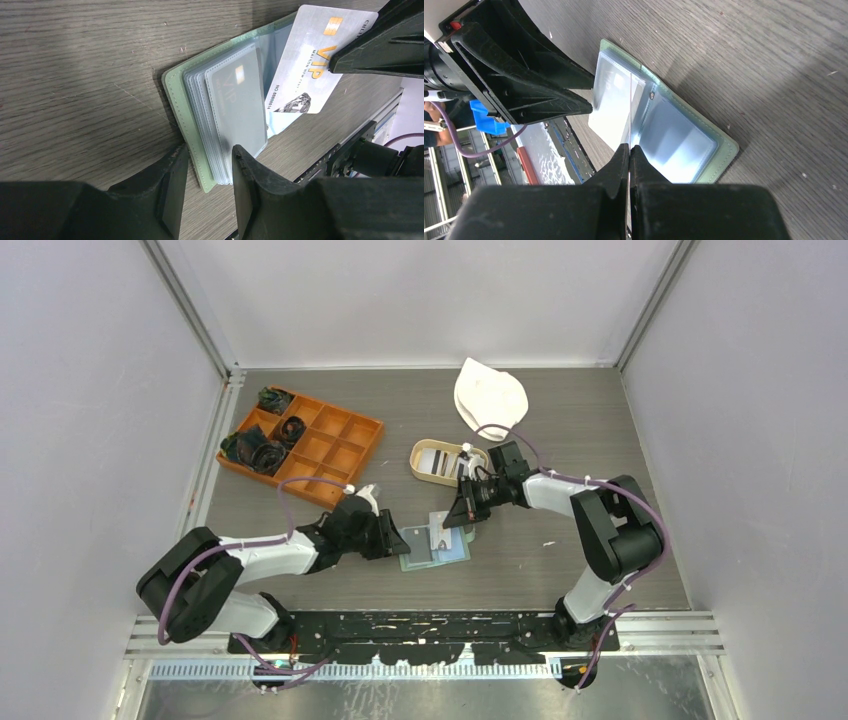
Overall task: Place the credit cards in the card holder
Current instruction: Insert the credit card into the card holder.
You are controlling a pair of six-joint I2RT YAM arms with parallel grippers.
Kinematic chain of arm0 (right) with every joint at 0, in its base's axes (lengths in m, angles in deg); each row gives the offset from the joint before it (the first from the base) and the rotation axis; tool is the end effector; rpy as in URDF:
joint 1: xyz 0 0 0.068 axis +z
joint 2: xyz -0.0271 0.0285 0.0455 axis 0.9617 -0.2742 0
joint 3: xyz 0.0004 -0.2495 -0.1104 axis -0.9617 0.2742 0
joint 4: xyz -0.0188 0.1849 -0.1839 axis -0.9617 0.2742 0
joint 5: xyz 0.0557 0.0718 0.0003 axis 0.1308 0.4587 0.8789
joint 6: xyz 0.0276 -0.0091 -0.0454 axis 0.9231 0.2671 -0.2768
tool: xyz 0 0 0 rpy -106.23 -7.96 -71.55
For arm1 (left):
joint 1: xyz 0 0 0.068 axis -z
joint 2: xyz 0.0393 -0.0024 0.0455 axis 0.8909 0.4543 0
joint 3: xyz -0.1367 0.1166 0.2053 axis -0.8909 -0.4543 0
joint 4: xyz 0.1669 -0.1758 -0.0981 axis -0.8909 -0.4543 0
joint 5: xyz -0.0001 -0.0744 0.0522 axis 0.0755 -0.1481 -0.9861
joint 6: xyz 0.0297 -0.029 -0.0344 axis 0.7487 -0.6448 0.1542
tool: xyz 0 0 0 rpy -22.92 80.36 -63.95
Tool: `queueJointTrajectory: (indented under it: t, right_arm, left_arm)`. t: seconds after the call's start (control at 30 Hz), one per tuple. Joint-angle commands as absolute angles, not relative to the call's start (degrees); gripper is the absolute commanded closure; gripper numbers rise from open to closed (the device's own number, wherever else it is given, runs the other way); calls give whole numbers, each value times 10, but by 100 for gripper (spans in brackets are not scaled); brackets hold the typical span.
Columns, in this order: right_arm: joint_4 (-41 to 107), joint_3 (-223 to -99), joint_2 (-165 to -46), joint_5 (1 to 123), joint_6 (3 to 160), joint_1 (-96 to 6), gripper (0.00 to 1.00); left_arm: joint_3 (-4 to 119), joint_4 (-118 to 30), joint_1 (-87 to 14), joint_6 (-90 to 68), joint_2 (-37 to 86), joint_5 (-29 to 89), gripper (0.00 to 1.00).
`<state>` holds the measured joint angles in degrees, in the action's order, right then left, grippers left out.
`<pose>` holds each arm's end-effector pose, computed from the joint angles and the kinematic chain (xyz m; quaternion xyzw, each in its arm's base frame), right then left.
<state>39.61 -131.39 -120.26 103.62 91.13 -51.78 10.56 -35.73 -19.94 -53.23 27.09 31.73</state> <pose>0.2706 0.1400 0.1476 -0.1607 0.8653 0.4617 0.1109 0.1719 -0.1688 0.1377 -0.0484 0.9120 -0.3501 0.2082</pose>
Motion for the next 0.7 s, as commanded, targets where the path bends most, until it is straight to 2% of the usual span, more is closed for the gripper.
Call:
queueJointTrajectory:
  t: [0.0,0.67]
  right_arm:
    - [377,-1312,-1201,1045,914,-514,99]
    - [364,-1301,-1165,1048,925,-516,99]
  left_arm:
    - [104,-387,-199,-518,286,313,61]
    - [106,-405,-199,-511,299,291,67]
